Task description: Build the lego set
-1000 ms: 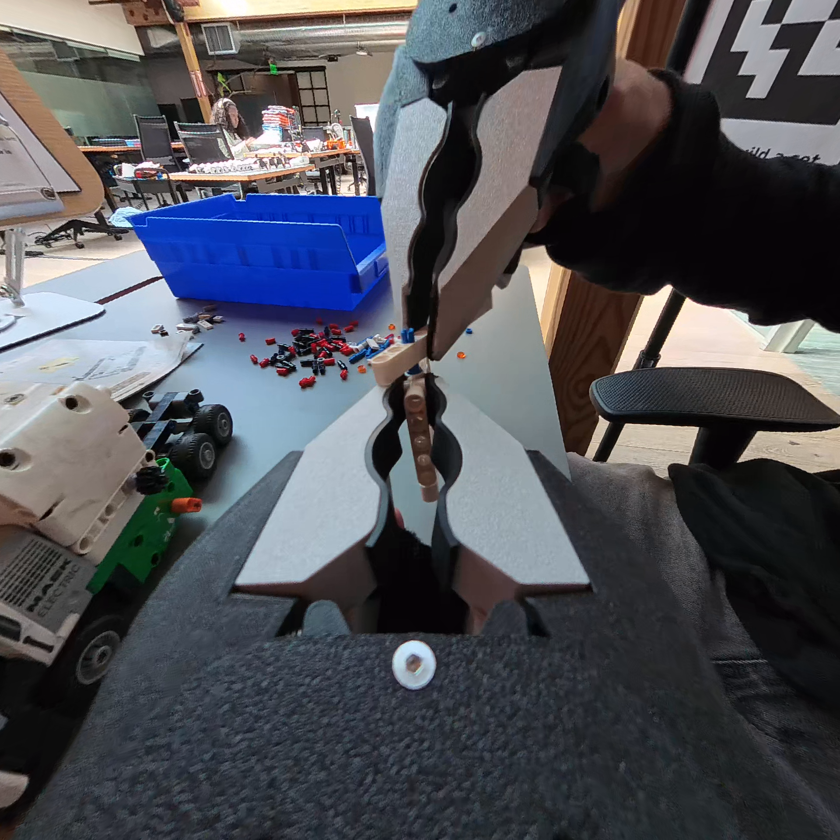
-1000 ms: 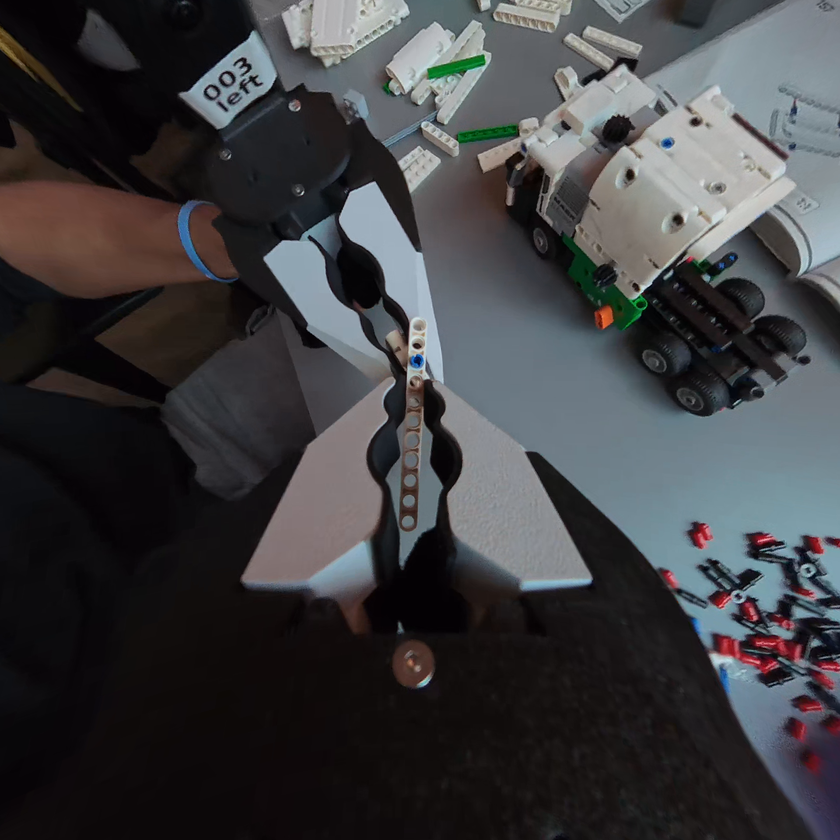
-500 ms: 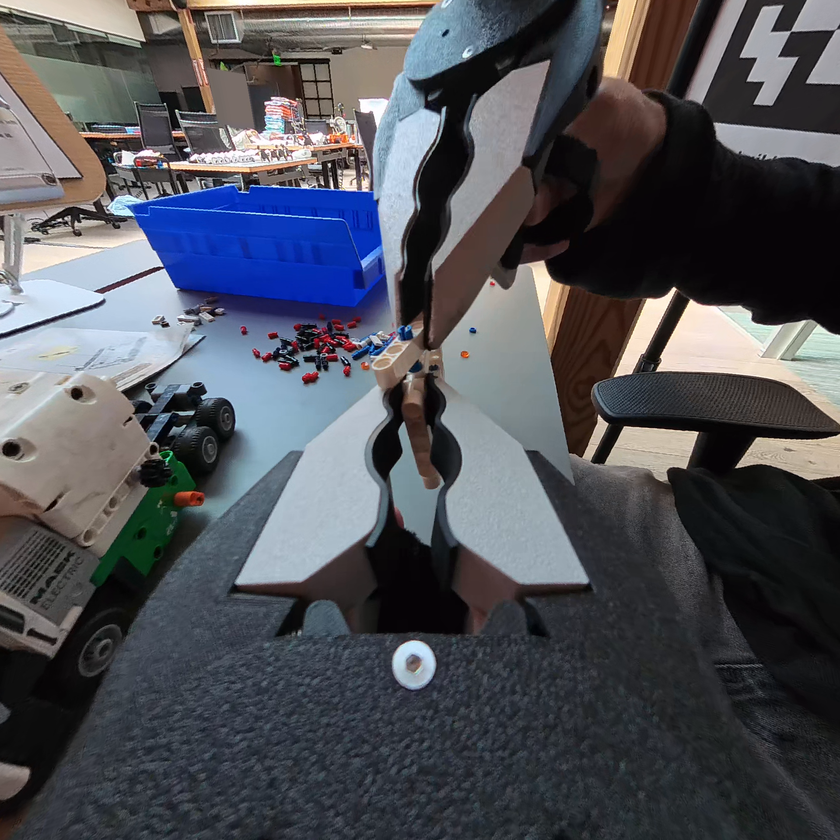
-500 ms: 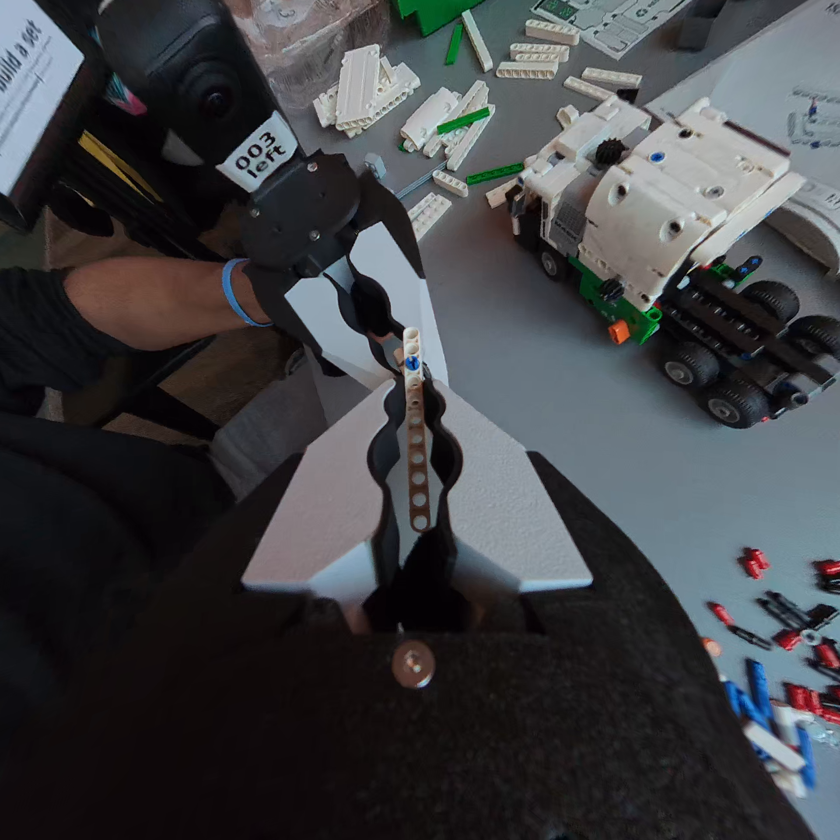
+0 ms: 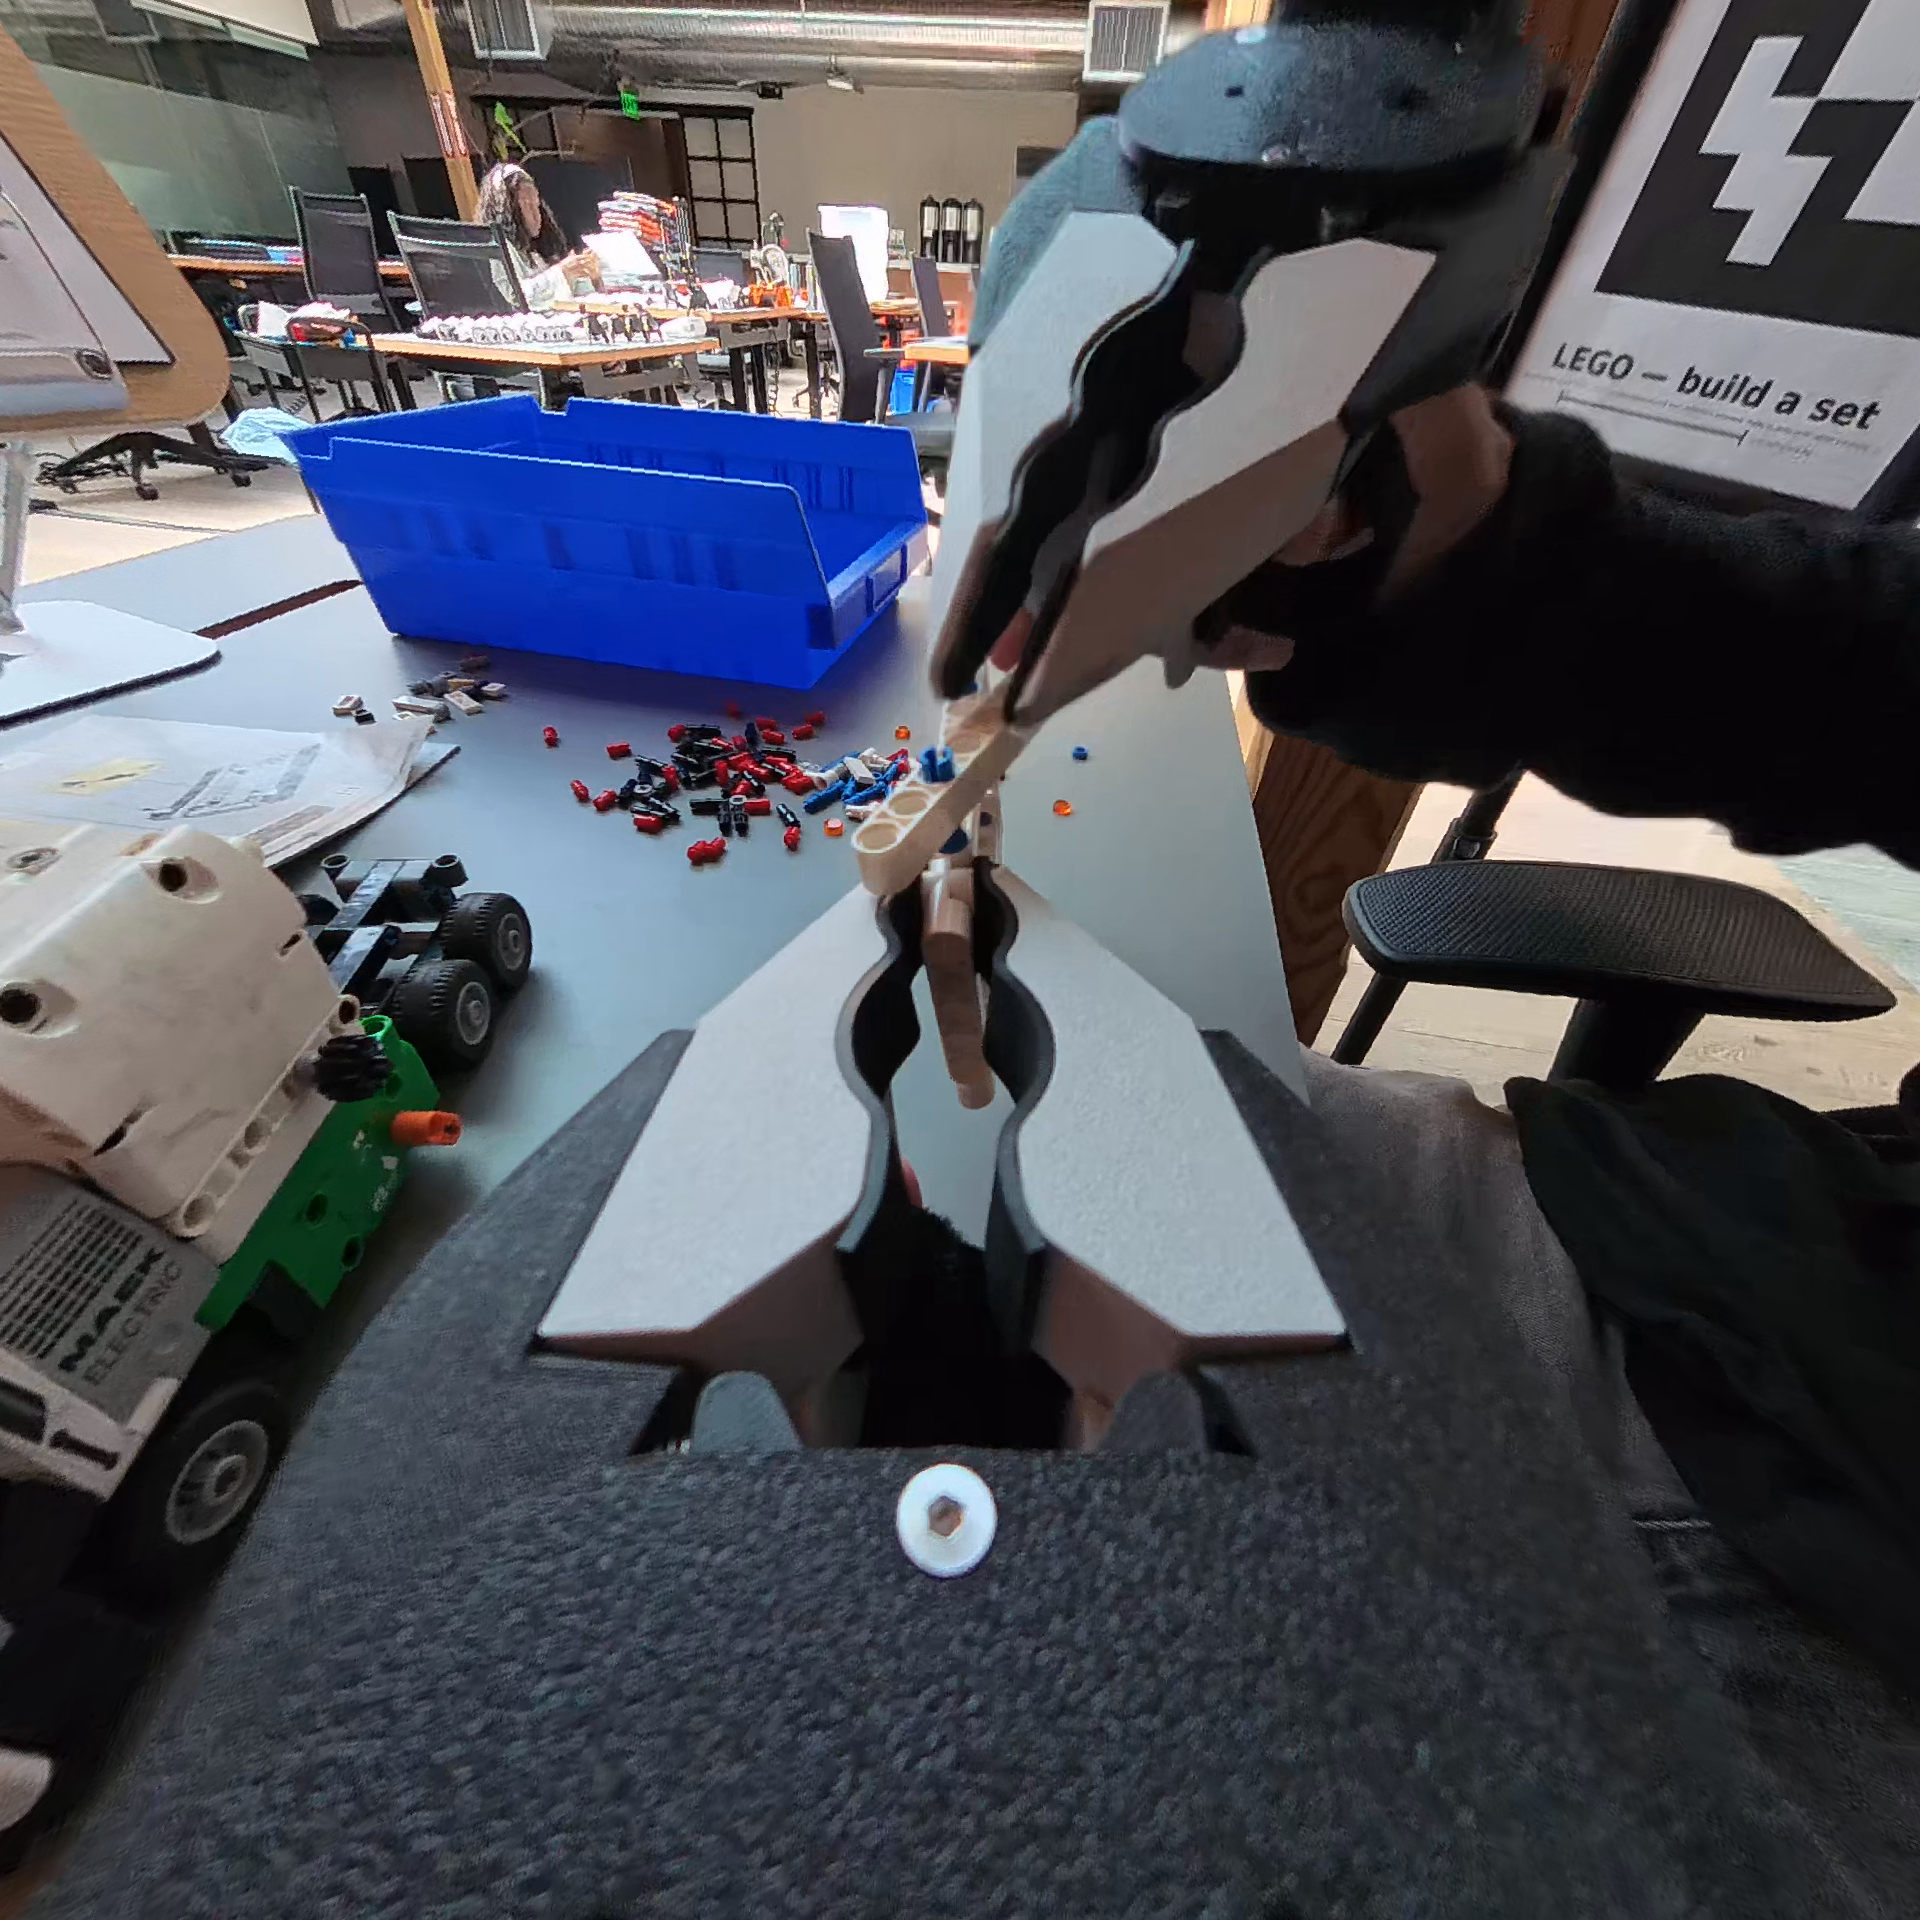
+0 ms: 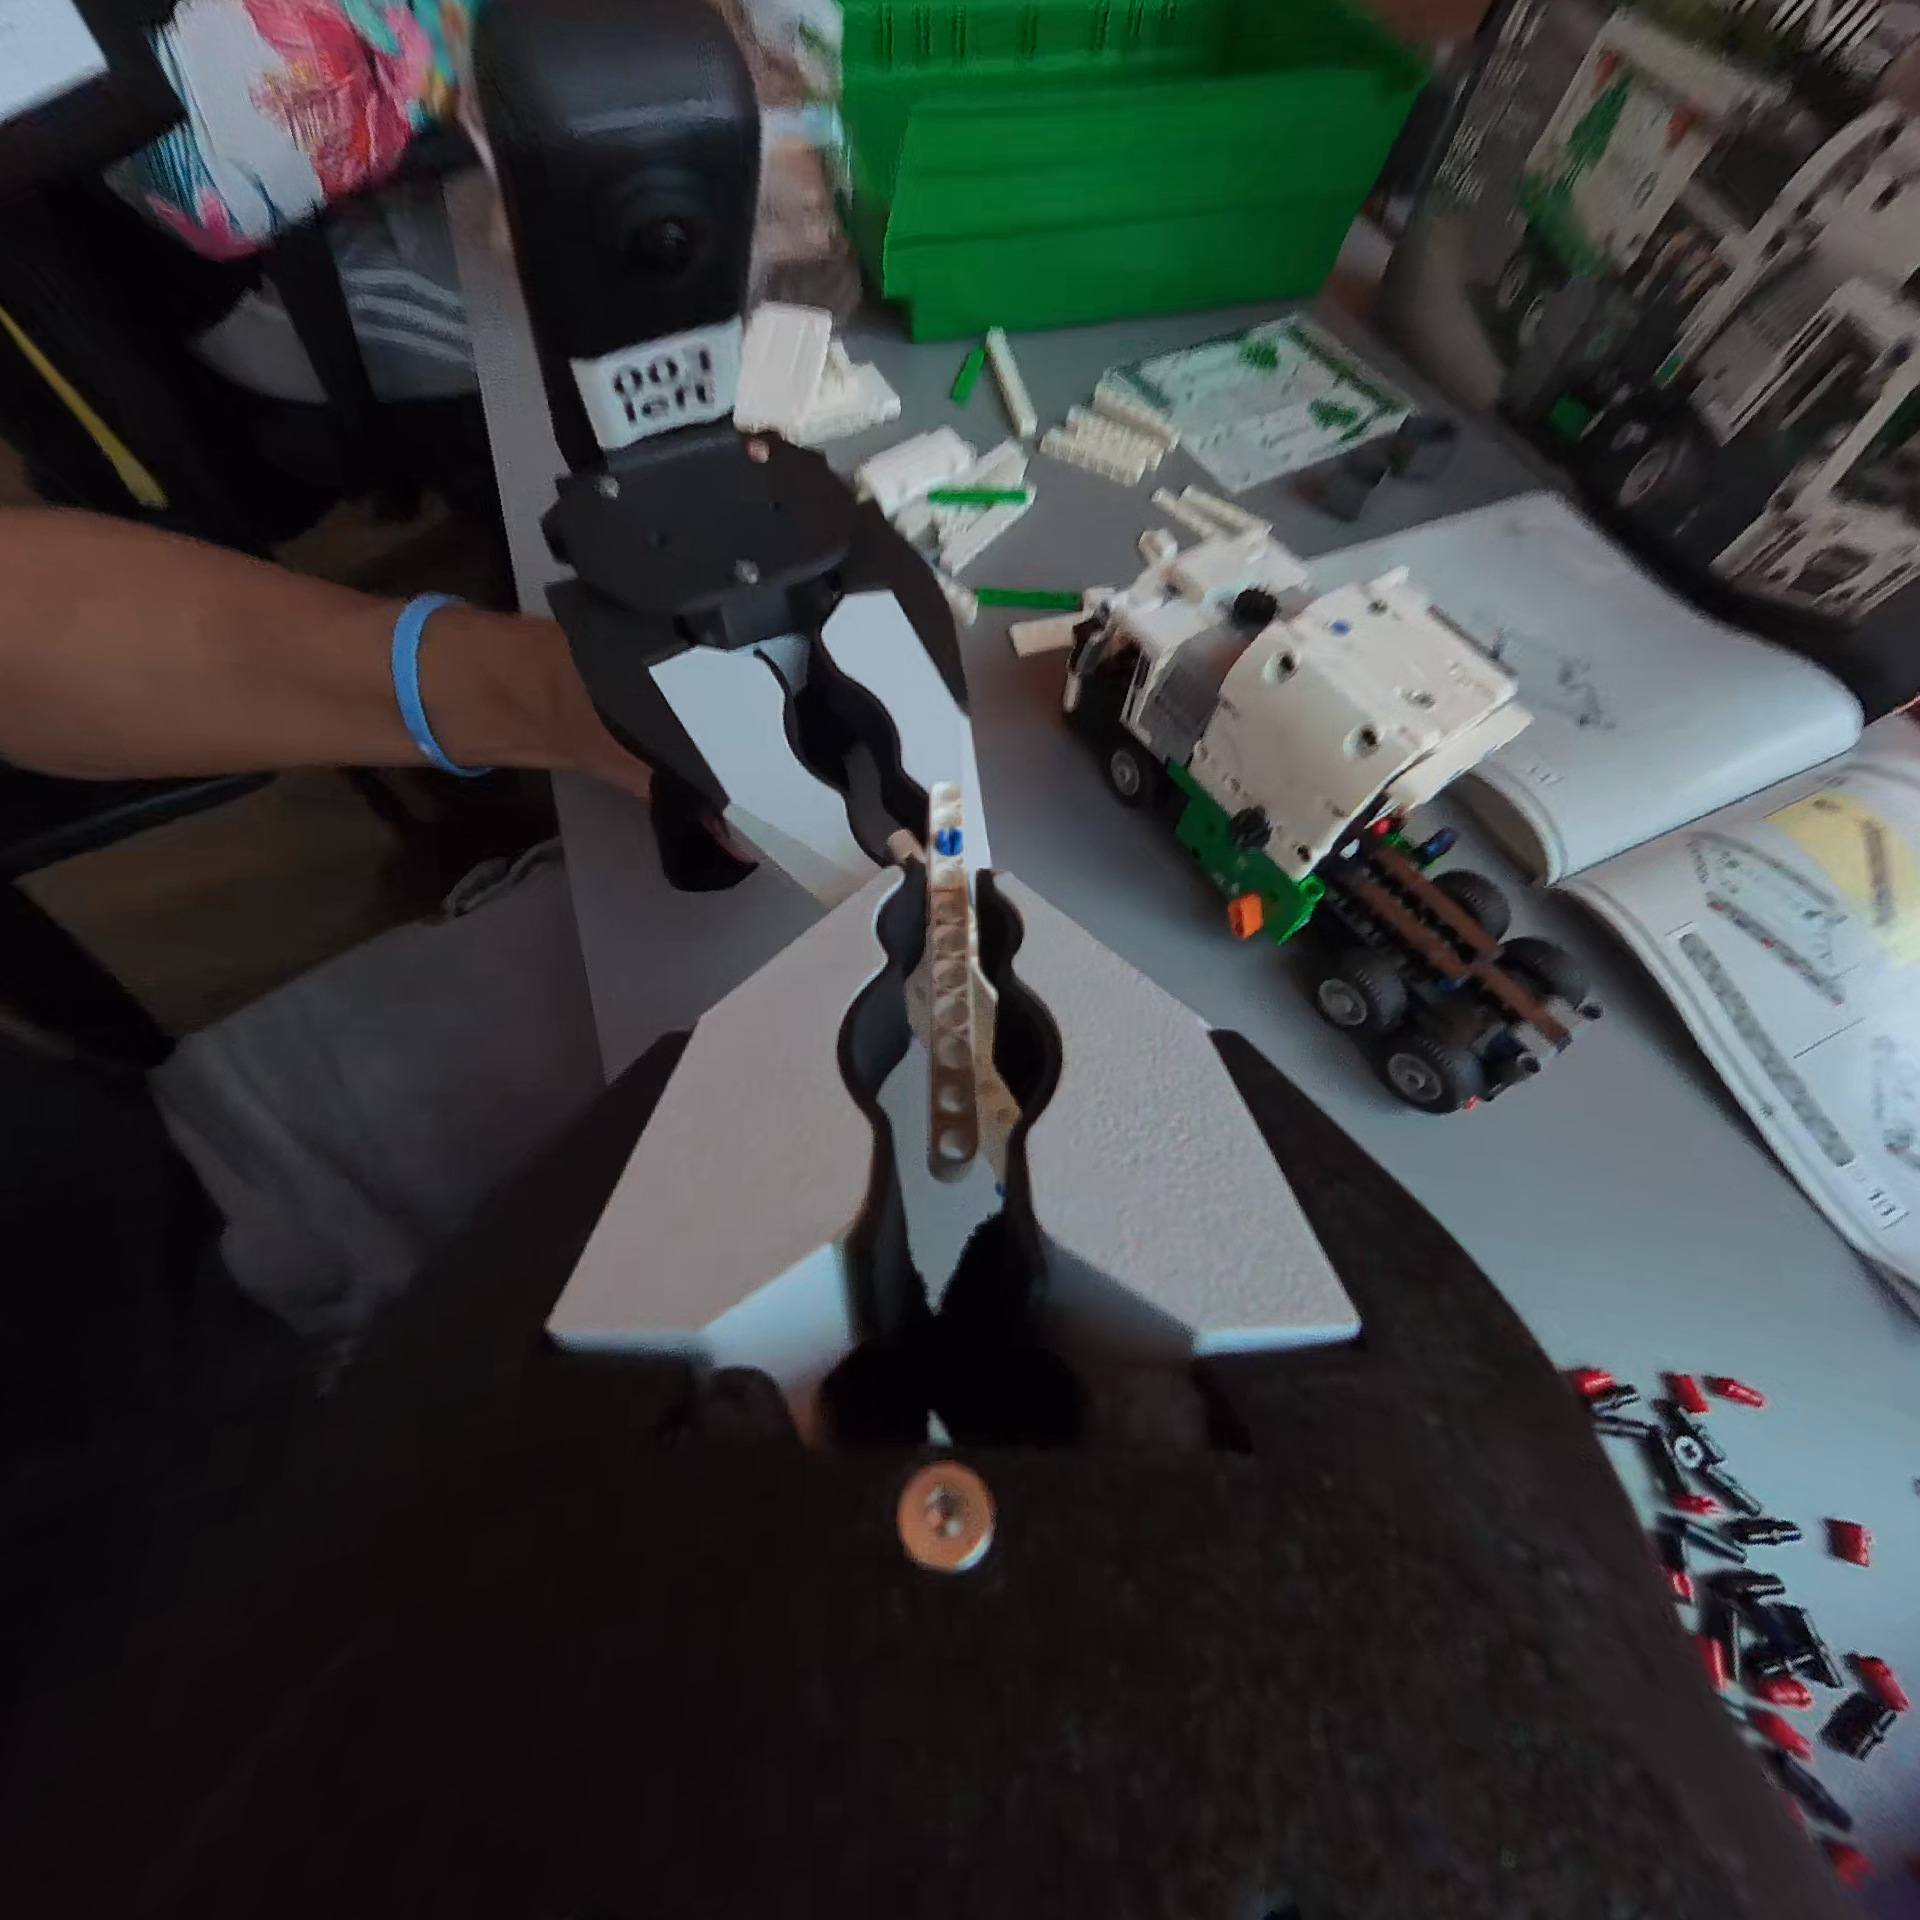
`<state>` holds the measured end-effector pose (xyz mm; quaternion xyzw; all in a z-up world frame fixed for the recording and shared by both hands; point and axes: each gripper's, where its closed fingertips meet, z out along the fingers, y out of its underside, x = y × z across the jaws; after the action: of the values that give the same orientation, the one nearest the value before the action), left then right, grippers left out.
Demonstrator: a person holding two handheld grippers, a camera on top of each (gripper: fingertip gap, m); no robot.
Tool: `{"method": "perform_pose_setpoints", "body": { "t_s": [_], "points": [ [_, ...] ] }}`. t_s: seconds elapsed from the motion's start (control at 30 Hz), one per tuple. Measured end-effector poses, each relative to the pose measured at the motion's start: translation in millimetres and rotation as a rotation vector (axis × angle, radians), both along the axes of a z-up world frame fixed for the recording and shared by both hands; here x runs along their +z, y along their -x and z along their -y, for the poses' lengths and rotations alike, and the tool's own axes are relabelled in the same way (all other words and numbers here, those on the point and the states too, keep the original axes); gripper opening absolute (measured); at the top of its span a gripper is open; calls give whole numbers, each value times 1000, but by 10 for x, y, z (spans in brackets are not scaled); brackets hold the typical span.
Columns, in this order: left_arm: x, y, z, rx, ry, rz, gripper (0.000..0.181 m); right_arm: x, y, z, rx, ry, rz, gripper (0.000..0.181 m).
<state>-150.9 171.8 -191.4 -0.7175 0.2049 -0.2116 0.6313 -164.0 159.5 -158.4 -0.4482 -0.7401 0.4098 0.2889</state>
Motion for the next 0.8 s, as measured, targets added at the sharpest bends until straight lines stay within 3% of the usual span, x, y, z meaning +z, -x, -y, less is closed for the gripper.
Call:
{"method": "perform_pose_setpoints", "body": {
  "t_s": [0.1, 0.17, 0.2, 0.27, 0.37, 0.43, 0.57, 0.8],
  "points": [
    [47, 34, 19, -8, -8, 50, 5, 307, -162, -184, -87, 70, -263, 15],
    [64, 28, 38, -32, 2, 87, 6, 356, -324, -323, -144, 74, -376, 27],
    [77, 28, 47, -49, 10, 118, 5, 277, -381, -369, -169, 9, -396, 32],
    [102, 60, 45, -63, 26, 177, 5, 25, -440, -445, -232, -305, -350, 46],
    [63, 51, 22, -64, 56, 171, 5, 192, -507, -220, -257, -638, -470, 40],
    [11, 6, 9, -66, 74, 128, 5, 189, -442, -57, -213, -732, -407, 42],
    [-94, -96, -5, -72, 101, 28, 5, 28, -238, -68, -118, -970, -228, 39],
    [-205, -199, -4, -86, 121, -79, 5, -216, -134, -56, 94, -1153, 2, 23]
  ]
}}
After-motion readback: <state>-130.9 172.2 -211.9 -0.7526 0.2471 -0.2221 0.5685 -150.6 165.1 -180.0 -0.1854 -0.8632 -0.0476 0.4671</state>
